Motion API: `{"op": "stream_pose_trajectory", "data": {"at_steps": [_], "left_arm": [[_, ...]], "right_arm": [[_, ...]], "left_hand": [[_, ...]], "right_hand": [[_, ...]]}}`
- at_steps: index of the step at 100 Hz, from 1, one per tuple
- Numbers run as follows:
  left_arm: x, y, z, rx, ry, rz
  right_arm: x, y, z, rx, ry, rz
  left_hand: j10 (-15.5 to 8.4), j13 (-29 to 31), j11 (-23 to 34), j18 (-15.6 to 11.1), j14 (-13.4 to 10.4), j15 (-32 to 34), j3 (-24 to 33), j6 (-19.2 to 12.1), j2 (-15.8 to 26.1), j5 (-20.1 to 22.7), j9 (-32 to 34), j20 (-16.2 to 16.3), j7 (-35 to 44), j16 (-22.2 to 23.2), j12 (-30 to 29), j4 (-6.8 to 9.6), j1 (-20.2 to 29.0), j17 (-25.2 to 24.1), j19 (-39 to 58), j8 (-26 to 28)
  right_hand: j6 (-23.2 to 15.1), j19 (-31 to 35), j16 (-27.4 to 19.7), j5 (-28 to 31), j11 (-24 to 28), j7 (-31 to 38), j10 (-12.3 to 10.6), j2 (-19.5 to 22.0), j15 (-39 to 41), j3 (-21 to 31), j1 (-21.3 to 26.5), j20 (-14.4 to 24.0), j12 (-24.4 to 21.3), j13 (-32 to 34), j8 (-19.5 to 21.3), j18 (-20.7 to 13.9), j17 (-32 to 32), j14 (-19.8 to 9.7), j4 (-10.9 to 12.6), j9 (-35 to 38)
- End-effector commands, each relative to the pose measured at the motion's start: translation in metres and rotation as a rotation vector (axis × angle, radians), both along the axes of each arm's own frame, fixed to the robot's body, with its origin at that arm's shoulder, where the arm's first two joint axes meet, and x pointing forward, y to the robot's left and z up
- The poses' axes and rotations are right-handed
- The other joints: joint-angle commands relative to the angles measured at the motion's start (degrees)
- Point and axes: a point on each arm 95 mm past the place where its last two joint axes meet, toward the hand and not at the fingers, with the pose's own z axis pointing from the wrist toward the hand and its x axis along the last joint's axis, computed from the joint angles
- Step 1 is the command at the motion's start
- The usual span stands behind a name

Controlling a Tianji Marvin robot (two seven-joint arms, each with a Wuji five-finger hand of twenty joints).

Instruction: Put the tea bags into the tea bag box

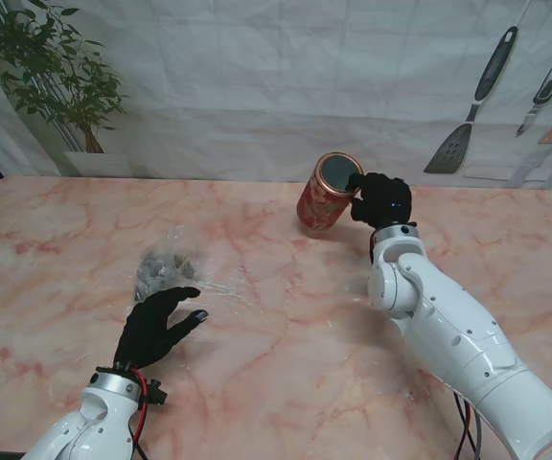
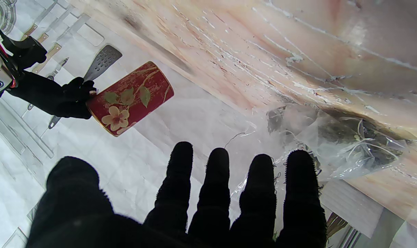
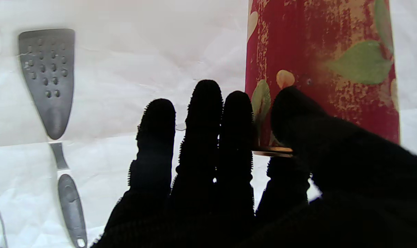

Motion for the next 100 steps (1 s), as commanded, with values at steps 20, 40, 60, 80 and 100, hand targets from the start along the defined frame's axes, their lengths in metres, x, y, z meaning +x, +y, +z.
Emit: {"op": "stream_pose_trajectory", "data": {"at_steps": [20,40,60,80,100], "left_arm": [[-0.001,-0.002,0.0,0.002,0.001,-0.009],[-0.001,-0.002,0.0,0.0,-0.002,-0.009],[-0.001,-0.002,-0.001,-0.001,-0.001,-0.008],[-0.002,-0.002,-0.001,-0.005,0.0,-0.008],[-0.001,-0.003,-0.002,-0.008,-0.003,-0.011]], "right_arm": [[-0.006,0.027,-0.002,0.044,0.003,0.104],[-0.01,0.039,-0.006,0.034,0.022,0.165],[-0.014,0.044,-0.005,0.004,0.052,0.211],[-0.019,0.04,0.006,-0.055,0.098,0.236],[-0.021,0.035,0.015,-0.118,0.126,0.237]], "left_hand": [[-1.6,0.9,-0.4,-0.6,-1.4,-0.9,-0.5,-1.3,2.0,0.2,0.3,-0.2,-0.1,0.4,0.5,-1.69,-1.3,-0.4,-0.2,0.4],[-1.6,0.9,-0.5,-0.6,-1.5,-0.8,-0.5,-1.3,2.0,0.3,0.2,-0.2,-0.1,0.4,0.5,-1.68,-1.2,-0.4,-0.1,0.4],[-1.6,0.9,-0.5,-0.6,-1.4,-0.8,-0.5,-1.2,2.0,0.4,0.2,-0.2,-0.1,0.4,0.5,-1.68,-1.2,-0.3,-0.1,0.4],[-1.6,0.9,-0.5,-0.7,-1.4,-0.8,-0.5,-1.3,2.0,0.3,0.2,-0.2,-0.1,0.4,0.5,-1.69,-1.3,-0.3,-0.1,0.4],[-1.6,0.9,-0.5,-0.6,-1.4,-0.8,-0.5,-1.3,2.1,0.3,0.2,-0.2,-0.2,0.4,0.5,-1.68,-1.2,-0.4,-0.2,0.4]], "right_hand": [[-0.1,1.5,0.3,3.2,0.0,4.4,-3.1,1.2,1.0,0.8,1.4,-0.5,1.0,1.0,0.1,-1.3,-0.4,-0.6,-1.8,0.2],[0.0,1.5,0.3,3.1,-0.2,4.3,-3.2,1.4,1.0,0.5,1.4,-0.5,1.3,1.0,0.0,-1.6,-0.5,-0.6,-1.7,0.2],[0.0,1.6,0.3,3.0,-0.2,4.1,-3.2,1.7,1.1,0.2,1.5,-0.5,1.5,1.0,0.0,-1.2,-0.5,-0.5,-1.7,0.2],[0.1,1.7,0.4,2.9,-0.3,4.0,-3.1,2.0,1.2,-0.5,1.9,-0.4,1.9,0.9,-0.1,-1.0,-0.7,-0.5,-1.5,0.3],[0.1,1.6,0.5,2.7,-0.7,3.8,-3.2,2.4,1.1,-1.1,2.0,-0.4,2.3,0.8,-0.1,-1.1,-0.9,-0.6,-1.4,0.2]]}}
